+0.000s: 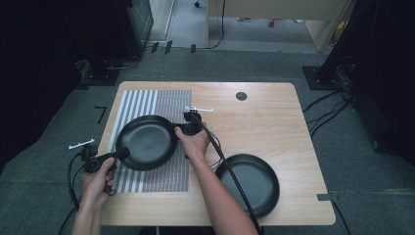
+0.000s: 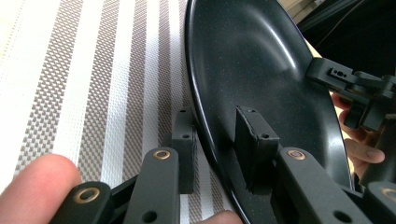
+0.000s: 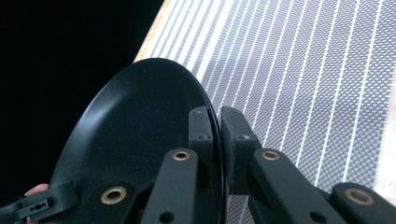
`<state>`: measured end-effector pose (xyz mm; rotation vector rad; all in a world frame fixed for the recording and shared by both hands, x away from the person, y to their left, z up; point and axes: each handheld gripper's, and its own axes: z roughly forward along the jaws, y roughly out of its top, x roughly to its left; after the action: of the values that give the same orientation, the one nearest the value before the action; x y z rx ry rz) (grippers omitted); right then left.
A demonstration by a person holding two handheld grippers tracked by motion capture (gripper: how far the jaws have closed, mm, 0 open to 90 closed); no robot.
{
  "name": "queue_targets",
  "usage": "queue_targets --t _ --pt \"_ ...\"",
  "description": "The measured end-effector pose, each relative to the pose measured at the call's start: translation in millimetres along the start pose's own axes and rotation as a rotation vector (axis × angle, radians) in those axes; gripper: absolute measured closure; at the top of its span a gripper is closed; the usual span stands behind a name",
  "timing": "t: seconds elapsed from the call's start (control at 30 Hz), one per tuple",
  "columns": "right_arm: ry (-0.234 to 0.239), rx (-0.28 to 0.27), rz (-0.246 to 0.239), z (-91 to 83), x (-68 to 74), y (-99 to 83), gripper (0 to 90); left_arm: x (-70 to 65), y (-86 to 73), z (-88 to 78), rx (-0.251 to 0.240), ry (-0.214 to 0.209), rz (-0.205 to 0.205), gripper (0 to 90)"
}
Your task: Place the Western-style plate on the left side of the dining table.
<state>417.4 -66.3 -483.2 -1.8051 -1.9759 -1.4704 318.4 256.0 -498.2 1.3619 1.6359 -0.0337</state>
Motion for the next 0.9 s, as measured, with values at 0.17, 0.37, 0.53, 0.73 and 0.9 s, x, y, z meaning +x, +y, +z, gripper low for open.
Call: queue_targets --t 0.17,0.37,0.53,0.73,0.9 --pt "-0.013 -0.005 0.017 9.5 -12.4 7.7 83.3 -0.7 3.3 15.2 -0.008 0.016 0.006 70.7" --pt "-0.023 0.0 0.029 24.0 -24.0 10.9 82.7 1.5 6.4 25.3 -0.007 0.048 0.007 70.6" --pt "-0.023 -0.013 0.052 30.1 -30.5 13.8 82.3 -1.4 8.1 31.7 -0.02 0.066 0.02 70.4" --pt "-0.044 -0.018 0.059 36.7 -36.6 12.7 81.4 -3.3 5.8 37.9 -0.023 0.1 0.042 69.8" --pt "-0.044 -0.031 0.05 37.9 -36.6 12.2 81.8 -5.0 3.5 40.0 -0.024 0.133 0.092 66.3"
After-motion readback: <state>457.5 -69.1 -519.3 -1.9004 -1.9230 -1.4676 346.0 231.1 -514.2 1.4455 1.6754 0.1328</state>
